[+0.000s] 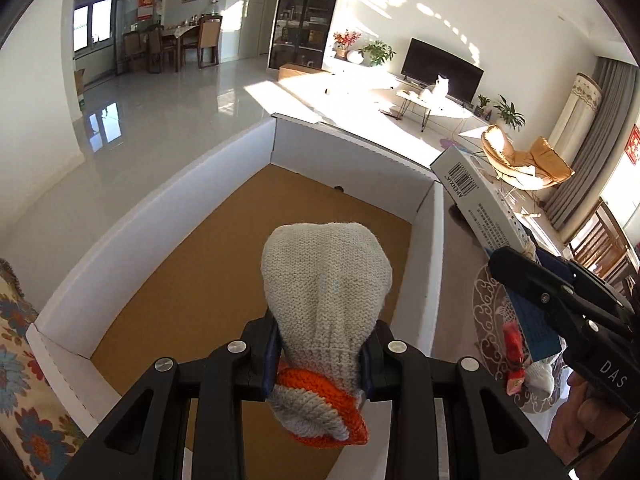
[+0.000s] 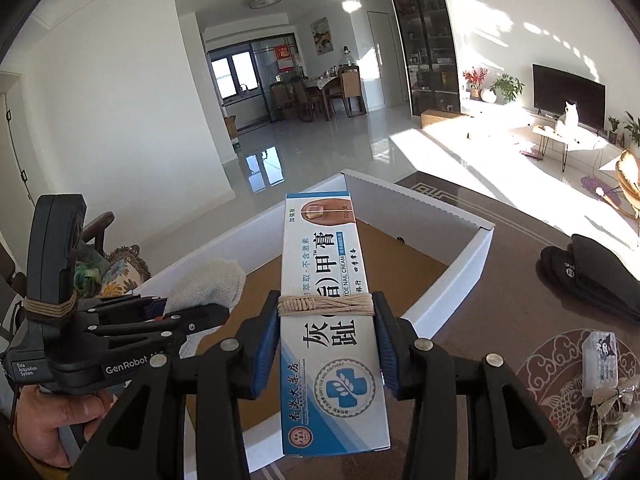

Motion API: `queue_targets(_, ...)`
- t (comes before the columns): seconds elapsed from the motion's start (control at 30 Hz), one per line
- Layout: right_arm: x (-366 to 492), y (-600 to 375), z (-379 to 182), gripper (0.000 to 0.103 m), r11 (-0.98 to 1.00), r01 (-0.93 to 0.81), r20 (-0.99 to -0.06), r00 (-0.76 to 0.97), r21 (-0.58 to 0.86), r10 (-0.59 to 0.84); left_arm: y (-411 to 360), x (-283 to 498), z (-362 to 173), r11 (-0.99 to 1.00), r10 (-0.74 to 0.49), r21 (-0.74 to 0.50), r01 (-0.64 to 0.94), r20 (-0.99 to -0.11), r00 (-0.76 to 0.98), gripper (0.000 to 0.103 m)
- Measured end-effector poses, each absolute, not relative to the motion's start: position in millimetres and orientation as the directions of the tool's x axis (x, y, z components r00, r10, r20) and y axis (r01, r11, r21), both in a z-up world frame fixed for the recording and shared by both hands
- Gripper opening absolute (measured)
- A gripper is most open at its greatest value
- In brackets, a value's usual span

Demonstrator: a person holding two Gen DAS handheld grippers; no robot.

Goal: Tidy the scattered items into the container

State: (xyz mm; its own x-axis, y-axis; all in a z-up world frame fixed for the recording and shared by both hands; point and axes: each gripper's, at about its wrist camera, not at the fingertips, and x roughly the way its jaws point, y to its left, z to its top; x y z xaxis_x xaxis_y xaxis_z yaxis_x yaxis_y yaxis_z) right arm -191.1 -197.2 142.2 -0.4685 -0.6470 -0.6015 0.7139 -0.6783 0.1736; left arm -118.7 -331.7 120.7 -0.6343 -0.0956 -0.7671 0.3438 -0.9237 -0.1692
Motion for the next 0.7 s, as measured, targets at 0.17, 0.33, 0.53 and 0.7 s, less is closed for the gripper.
queue_targets(0.17, -239, -262, 109, 0.044, -0.703, 0.695, -0.690, -0.437, 0.148, -0.577, -364, -149, 79, -0.900, -0.099, -0.160, 0.405, -0.831, -0.548, 0.031)
queue_targets(0.33, -275, -287, 58, 0.056, -0.725, 0.666, -0.795, -0.337, 0.177, -0.504, -375, -173, 44, -0.887, -0.073, -0.137, 0.441, -0.902, -0.426, 0.058)
queue_targets(0.53, -277, -260, 63, 0.072, -0.730, 0.621, -0.728, -0.353, 0.287, -0.587, -372, -163, 54, -0.872, -0.147, -0.099, 0.480, -0.882, -0.448, 0.102)
queue_targets(0.7, -229, -181, 92, 0.072, -0.721, 0.618, -0.627, -0.436, 0.313, -0.645, -316, -132, 112, -0.918, -0.203, -0.072, 0.391, -0.760, -0.617, 0.102)
